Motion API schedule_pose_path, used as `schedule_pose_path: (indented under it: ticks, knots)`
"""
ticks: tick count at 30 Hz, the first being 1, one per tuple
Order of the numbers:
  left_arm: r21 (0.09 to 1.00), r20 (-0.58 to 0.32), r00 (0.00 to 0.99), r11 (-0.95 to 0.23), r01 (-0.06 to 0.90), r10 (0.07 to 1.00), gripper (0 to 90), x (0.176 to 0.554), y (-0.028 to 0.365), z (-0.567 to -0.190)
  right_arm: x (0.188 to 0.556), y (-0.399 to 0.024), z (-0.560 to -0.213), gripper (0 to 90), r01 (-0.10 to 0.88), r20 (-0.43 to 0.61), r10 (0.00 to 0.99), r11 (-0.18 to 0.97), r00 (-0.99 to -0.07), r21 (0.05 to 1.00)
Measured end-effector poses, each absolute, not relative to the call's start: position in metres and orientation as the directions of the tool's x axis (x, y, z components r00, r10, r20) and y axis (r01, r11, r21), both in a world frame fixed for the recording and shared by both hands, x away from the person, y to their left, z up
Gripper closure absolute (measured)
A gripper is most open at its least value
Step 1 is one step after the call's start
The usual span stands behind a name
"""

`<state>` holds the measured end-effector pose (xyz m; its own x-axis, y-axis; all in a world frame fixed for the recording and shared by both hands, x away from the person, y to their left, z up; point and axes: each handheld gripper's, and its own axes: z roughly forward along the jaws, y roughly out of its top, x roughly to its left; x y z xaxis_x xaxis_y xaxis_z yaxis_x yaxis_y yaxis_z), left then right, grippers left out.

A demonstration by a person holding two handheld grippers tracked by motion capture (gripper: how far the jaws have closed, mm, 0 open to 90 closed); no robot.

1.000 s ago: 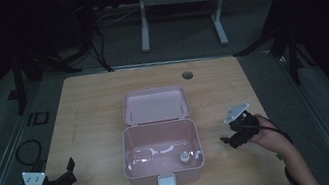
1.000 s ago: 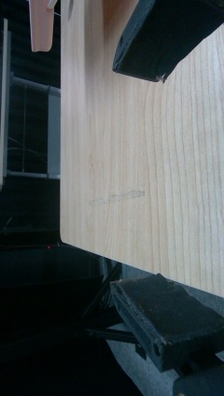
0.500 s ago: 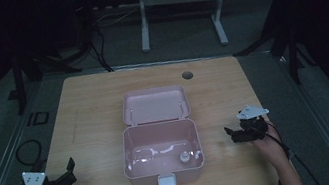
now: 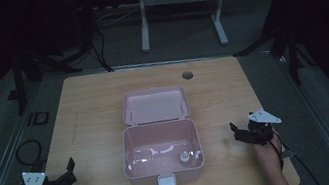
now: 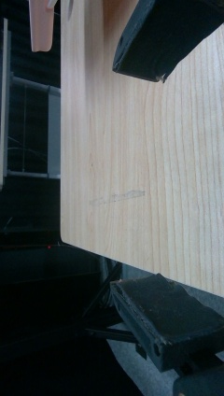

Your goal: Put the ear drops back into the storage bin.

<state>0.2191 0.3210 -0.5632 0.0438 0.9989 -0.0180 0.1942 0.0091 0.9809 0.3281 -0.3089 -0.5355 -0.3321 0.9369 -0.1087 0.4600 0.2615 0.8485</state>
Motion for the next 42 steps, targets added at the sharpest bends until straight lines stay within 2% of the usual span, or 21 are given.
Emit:
schedule_pose_path:
  ticks: [4, 9, 16, 25, 42]
  knots:
    - [0.981, -0.018, 0.045, 0.009, 0.194, 0.999, 0.5, 0.219, 0.321, -0.563, 0.326, -0.313, -0.54, 13.4, 0.458, -0.1, 0.957, 0.221, -0.273, 0.861]
    - [0.981, -0.019, 0.046, 0.009, 0.194, 0.999, 0.5, 0.219, 0.321, -0.563, 0.324, -0.319, -0.542, 13.5, 0.451, -0.021, 0.975, 0.122, -0.223, 0.884]
    - [0.981, -0.019, 0.048, 0.009, 0.193, 0.999, 0.4, 0.219, 0.321, -0.563, 0.325, -0.328, -0.546, 12.8, 0.465, 0.034, 0.977, 0.071, -0.212, 0.882]
    - [0.982, -0.025, 0.042, 0.017, 0.19, 0.999, 0.5, 0.219, 0.322, -0.563, 0.325, -0.33, -0.549, 13.2, 0.473, 0.048, 0.982, 0.044, -0.181, 0.88]
    - [0.982, -0.031, 0.043, 0.022, 0.189, 0.999, 0.4, 0.219, 0.322, -0.563, 0.327, -0.328, -0.552, 13.3, 0.498, 0.028, 0.98, 0.075, -0.197, 0.864]
